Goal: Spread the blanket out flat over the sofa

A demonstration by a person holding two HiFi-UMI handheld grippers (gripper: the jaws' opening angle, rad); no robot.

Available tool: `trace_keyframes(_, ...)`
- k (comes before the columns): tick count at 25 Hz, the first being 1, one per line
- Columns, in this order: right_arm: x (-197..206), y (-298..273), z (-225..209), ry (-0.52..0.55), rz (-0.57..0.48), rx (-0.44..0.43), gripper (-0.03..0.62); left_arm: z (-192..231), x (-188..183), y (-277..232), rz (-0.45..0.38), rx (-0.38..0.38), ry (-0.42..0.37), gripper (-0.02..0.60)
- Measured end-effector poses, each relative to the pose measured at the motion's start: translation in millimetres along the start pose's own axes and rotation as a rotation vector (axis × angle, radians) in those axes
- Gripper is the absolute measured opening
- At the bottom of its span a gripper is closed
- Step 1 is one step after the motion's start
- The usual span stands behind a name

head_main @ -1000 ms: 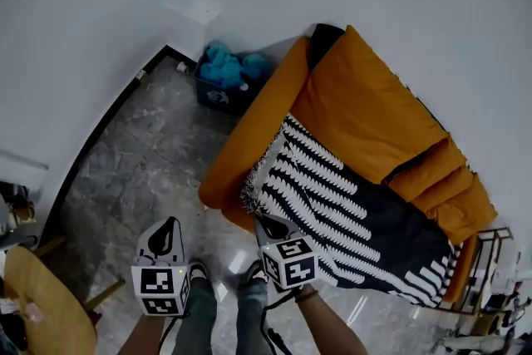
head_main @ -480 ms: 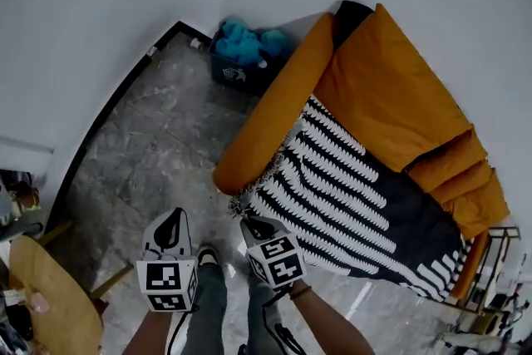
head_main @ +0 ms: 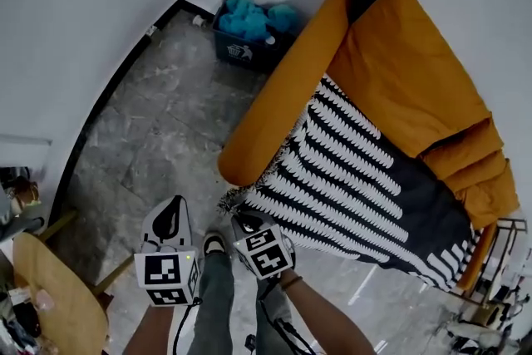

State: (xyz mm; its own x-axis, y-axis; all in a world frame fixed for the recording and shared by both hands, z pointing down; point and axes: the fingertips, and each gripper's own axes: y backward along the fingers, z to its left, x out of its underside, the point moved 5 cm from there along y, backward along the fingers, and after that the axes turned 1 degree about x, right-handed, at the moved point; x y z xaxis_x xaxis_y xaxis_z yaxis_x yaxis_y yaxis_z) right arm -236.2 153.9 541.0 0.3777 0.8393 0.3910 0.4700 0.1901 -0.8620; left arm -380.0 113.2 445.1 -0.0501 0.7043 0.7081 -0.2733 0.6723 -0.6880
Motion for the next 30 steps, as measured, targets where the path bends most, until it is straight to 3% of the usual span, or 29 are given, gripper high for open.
trace_keyframes(15,22.7,-52.0,-16.9,-0.048,-0.03,-0.061,0.023,-0.2,23.1,-14.7,0.032,-0.008,-0.016,-0.011)
trace_keyframes(24,30.4,-54.9,-26.0,-0.047,-0.024,-0.032,0.112,-7.7,31.5,-12.6,0.028,-0.016,-0.01,-0.011)
trace_keyframes(30,33.0,-36.9,-33.5,-0.075,-0.055,-0.035,0.12,-18.7,27.7,-12.9,0.021,-0.01,-0.019,-0.011)
